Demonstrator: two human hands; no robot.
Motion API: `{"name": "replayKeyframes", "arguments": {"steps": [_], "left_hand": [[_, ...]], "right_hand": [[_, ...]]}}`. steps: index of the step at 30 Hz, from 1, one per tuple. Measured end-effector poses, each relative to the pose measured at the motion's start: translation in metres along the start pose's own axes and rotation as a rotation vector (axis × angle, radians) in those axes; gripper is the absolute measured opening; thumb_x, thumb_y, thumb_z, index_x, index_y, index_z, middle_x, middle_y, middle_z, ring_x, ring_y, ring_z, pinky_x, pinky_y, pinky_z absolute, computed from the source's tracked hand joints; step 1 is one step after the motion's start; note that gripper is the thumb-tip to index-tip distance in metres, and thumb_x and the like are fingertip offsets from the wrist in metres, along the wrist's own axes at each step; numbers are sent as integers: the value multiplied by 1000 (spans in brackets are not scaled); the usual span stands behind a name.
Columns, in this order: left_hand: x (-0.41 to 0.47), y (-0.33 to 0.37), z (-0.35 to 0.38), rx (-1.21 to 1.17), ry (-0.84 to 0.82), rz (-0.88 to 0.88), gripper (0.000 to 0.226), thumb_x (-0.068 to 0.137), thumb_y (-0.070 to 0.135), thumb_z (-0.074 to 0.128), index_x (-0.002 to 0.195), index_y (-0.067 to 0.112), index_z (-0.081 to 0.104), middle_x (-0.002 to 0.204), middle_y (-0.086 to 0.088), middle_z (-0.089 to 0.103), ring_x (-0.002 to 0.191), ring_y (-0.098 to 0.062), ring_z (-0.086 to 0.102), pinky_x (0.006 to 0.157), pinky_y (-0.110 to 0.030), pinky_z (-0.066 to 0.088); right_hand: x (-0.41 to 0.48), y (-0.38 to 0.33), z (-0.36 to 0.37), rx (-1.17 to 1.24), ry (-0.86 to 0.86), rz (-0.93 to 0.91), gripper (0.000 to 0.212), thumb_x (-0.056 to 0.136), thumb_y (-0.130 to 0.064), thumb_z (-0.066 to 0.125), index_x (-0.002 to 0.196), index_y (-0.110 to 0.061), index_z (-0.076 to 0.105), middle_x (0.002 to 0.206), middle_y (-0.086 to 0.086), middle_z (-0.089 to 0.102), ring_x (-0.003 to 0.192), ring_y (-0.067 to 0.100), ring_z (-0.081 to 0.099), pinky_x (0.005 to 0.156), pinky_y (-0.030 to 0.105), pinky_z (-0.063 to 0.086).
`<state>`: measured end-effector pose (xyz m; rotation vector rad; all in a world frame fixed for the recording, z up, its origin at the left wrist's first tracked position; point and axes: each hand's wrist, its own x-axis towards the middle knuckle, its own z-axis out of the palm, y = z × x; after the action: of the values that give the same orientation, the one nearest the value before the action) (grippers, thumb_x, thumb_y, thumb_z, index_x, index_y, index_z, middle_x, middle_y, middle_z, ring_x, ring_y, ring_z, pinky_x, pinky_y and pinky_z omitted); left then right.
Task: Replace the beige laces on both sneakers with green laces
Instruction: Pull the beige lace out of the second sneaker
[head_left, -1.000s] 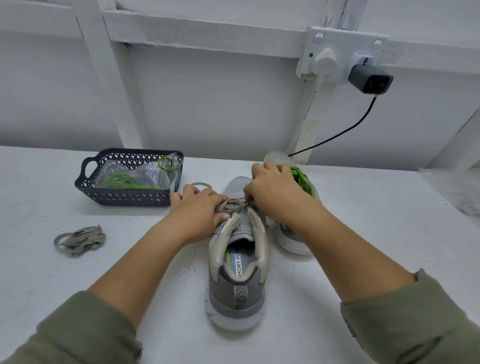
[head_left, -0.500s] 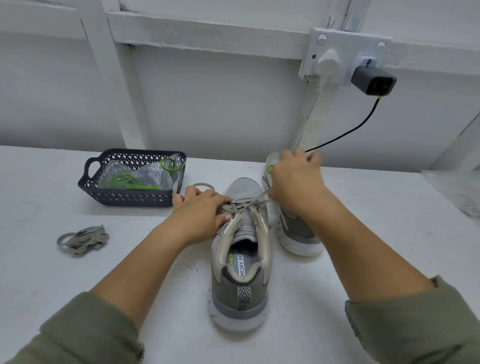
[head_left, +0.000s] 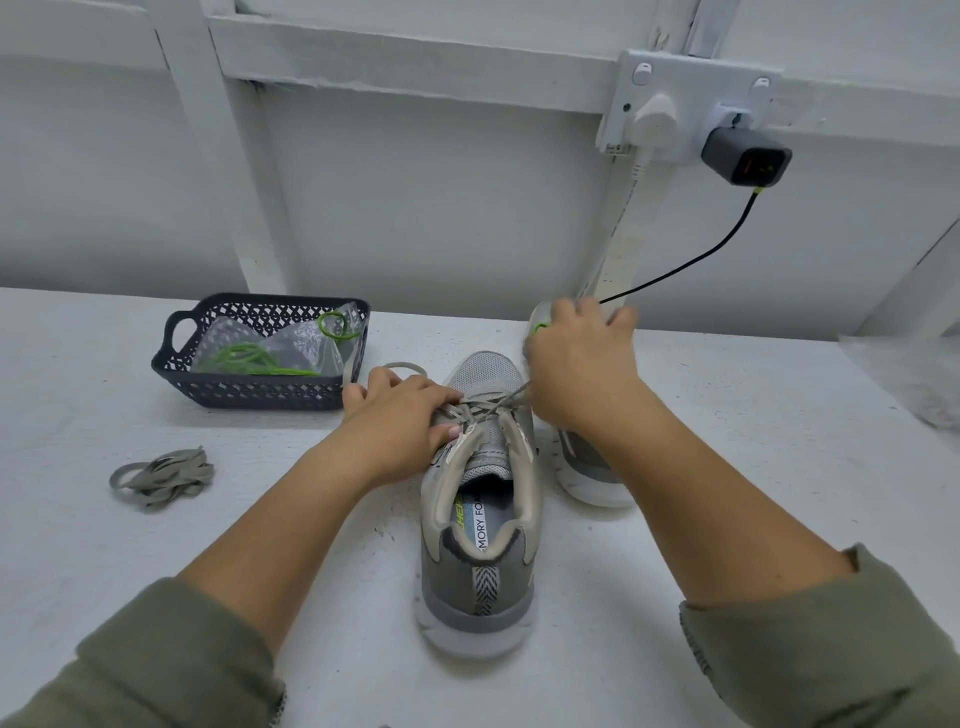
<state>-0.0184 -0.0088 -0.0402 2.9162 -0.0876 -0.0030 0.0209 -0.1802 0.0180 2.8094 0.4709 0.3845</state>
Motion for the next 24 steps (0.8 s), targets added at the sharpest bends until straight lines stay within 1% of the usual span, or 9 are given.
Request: {"name": "replayKeyframes", "arguments": {"steps": [2, 4, 7, 9, 11, 14, 17, 20, 24], "left_hand": [[0, 0, 0, 3, 2, -3, 42, 96, 52, 42, 138, 46, 39, 141, 16, 42, 126, -20, 24, 89, -37, 18], [0, 0, -1, 1, 0, -3, 43, 97, 52, 42, 138, 46, 38, 141, 16, 41, 126, -20, 24, 89, -37, 18], [-1, -1, -1, 4, 0, -6, 43, 96, 52, 41, 139, 46, 38, 141, 17, 41, 126, -20, 24, 91, -37, 19], [-1, 0, 0, 7, 0, -4, 43, 96, 52, 42, 139, 46, 38, 141, 17, 41, 127, -20, 25, 93, -38, 20], [-1, 0, 0, 0, -2, -6, 43, 97, 51, 42, 139, 45, 38, 142, 17, 41, 127, -21, 24, 93, -39, 19], [-1, -1, 0, -1, -3, -7, 42, 97, 51, 42, 139, 46, 38, 143, 17, 40, 127, -21, 24, 94, -39, 20], [-2, 0, 1, -12, 0, -8, 42, 97, 51, 42, 138, 46, 38, 143, 17, 40, 127, -21, 25, 94, -40, 20], [-2, -1, 0, -6, 9, -7, 41, 97, 51, 40, 138, 47, 37, 143, 18, 40, 126, -20, 25, 95, -40, 21], [-4, -3, 1, 10, -10, -2, 43, 98, 51, 39, 140, 48, 35, 142, 17, 41, 128, -20, 24, 96, -41, 19]], "right_hand": [[0, -8, 3, 106, -81, -164, 29, 93, -30, 54, 120, -34, 64, 120, 5, 46, 119, 29, 40, 96, 45, 31], [-1, -8, 5, 131, -101, -225, 26, 95, -32, 50, 116, -31, 67, 117, 4, 48, 117, 27, 41, 93, 43, 32], [-1, 7, 2, 74, 11, -46, 27, 90, -35, 52, 105, -20, 67, 108, 3, 49, 110, 26, 42, 91, 43, 30], [2, 16, -2, 51, 57, 85, 24, 88, -33, 54, 102, -17, 65, 97, 3, 41, 106, 26, 42, 90, 42, 30], [5, 15, -5, 78, -54, 46, 26, 90, -34, 55, 110, -20, 64, 102, 5, 42, 113, 27, 42, 95, 45, 29], [3, -3, 2, 154, -252, -147, 27, 95, -39, 53, 119, -32, 63, 123, 4, 48, 124, 28, 39, 99, 49, 28], [2, -6, 13, 95, -93, -199, 20, 93, -21, 54, 107, -24, 68, 109, 0, 53, 113, 25, 46, 89, 44, 31], [1, -8, 10, 116, -4, -129, 15, 89, -19, 57, 100, -17, 67, 95, -2, 47, 105, 24, 48, 86, 42, 29], [5, -6, 2, 120, 71, 12, 14, 84, -20, 56, 96, -15, 63, 94, 1, 45, 90, 24, 47, 83, 40, 29]]}}
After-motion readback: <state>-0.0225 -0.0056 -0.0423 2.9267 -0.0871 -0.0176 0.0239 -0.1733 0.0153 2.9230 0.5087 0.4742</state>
